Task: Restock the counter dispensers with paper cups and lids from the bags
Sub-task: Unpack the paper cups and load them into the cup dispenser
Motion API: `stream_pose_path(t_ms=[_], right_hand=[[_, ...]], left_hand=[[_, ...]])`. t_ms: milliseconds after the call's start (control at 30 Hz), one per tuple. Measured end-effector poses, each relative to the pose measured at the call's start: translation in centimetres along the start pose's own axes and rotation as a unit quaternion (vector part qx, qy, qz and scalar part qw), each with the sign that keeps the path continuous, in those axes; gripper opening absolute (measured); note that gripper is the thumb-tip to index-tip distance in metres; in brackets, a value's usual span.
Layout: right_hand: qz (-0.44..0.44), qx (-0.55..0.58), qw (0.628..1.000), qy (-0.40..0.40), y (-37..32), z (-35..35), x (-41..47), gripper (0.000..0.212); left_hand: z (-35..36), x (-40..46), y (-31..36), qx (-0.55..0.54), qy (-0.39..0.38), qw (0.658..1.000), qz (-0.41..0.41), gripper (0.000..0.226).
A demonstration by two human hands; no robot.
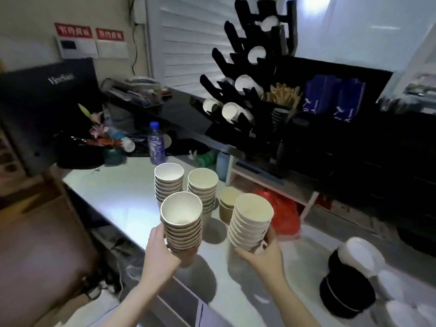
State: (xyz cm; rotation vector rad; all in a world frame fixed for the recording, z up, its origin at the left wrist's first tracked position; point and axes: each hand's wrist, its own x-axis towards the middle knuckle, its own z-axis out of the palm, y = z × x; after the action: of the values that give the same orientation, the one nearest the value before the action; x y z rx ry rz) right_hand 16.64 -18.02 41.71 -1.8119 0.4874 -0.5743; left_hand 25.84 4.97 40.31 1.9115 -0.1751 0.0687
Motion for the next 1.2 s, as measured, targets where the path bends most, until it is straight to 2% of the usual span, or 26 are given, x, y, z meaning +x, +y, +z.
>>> stream_pose_path(t_ms=[133,333,567,767,867,1033,1100,1200], right_hand=[[0.052,-0.006,0.998,0.015,1.2,2.6,0.7,0.084],[0.058,0.003,0.998,0.036,1.8,4.3,2.0,0.078],[0.053,-0.006,0.998,0.019,1.7,4.8,2.7,0.093],[0.053,-0.007,0.999,0.009,1.9,4.4,2.6,0.092],[0.049,-0.007,0.999,-0.007,1.9,4.0,2.6,0.096],[0.042,0.012,0.998,-0.036,1.8,2.6,2.8,0.096],[0.037,0.024,0.997,-0.061,1.5,2.0,2.8,0.091],[0.008,0.018,0.993,-0.113,1.4,1.3,2.7,0.095]], left_hand=[[-1.3,3.2,-2.2,0.028,0.028,0.999,-0.01,0.07],[-0.7,6.5,-2.6,-0.001,0.038,0.999,-0.019,0.081],[-0.1,7.0,-2.1,-0.014,0.02,1.0,0.018,0.089],[-0.1,6.0,-2.7,-0.034,0.038,0.998,-0.021,0.09],[-0.3,5.8,-2.8,-0.035,0.019,0.999,-0.028,0.091],[-1.1,5.4,-3.0,-0.011,-0.006,0.997,-0.07,0.107],[-1.8,4.2,-2.8,0.039,0.035,0.994,-0.096,0.11],[-1.9,0.0,-1.4,0.194,0.168,0.965,-0.05,0.069]])
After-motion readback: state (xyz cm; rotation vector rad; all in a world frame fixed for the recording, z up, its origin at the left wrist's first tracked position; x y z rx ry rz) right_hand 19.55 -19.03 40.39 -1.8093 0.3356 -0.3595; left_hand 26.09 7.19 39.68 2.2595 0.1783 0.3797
